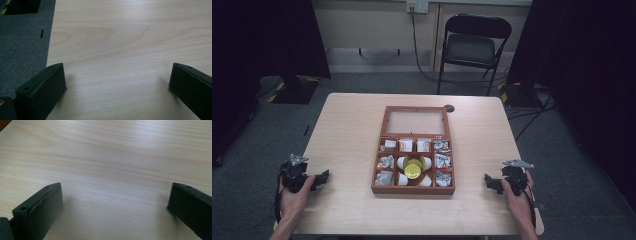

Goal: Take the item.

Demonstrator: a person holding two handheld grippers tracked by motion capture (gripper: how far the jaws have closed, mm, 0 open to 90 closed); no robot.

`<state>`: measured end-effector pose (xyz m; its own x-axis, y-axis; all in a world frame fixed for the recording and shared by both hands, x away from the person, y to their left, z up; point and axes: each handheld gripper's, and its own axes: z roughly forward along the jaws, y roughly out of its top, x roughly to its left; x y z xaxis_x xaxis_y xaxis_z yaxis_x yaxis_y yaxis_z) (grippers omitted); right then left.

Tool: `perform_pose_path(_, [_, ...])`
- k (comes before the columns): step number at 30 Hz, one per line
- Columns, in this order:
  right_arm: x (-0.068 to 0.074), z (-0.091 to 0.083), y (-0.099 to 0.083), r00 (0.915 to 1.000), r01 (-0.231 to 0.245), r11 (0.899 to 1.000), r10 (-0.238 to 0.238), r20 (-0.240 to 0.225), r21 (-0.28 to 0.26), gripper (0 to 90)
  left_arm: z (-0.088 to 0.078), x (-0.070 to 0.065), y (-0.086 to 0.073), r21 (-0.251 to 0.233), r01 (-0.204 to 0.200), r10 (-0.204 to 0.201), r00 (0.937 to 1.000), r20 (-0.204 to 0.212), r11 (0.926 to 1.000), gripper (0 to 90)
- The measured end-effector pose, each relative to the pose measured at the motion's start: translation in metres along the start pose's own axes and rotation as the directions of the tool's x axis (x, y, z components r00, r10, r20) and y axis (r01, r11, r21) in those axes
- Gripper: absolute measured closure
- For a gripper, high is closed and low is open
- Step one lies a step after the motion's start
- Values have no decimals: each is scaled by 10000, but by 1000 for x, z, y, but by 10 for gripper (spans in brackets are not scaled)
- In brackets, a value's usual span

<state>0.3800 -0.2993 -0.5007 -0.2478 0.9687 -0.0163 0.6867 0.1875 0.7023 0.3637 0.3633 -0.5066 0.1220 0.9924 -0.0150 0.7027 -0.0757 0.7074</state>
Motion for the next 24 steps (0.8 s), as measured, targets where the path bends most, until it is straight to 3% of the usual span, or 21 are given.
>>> perform_pose_path(6, [0, 0, 0, 10000, -3, 10000, 3, 0, 1, 0, -5, -2, 2, -17, -238, 239, 9995, 191, 9997, 166])
perform_pose_path(18, [0, 0, 0, 10000, -1, 10000, 1, 0, 1, 0, -10, -6, 5, -260, -274, 290, 9976, 632, 9993, 185])
perform_pose_path(24, [0, 0, 0, 10000, -7, 10000, 7, 2, 5, 0, -17, -16, 10, -665, -755, 819, 9916, 1002, 9949, 205])
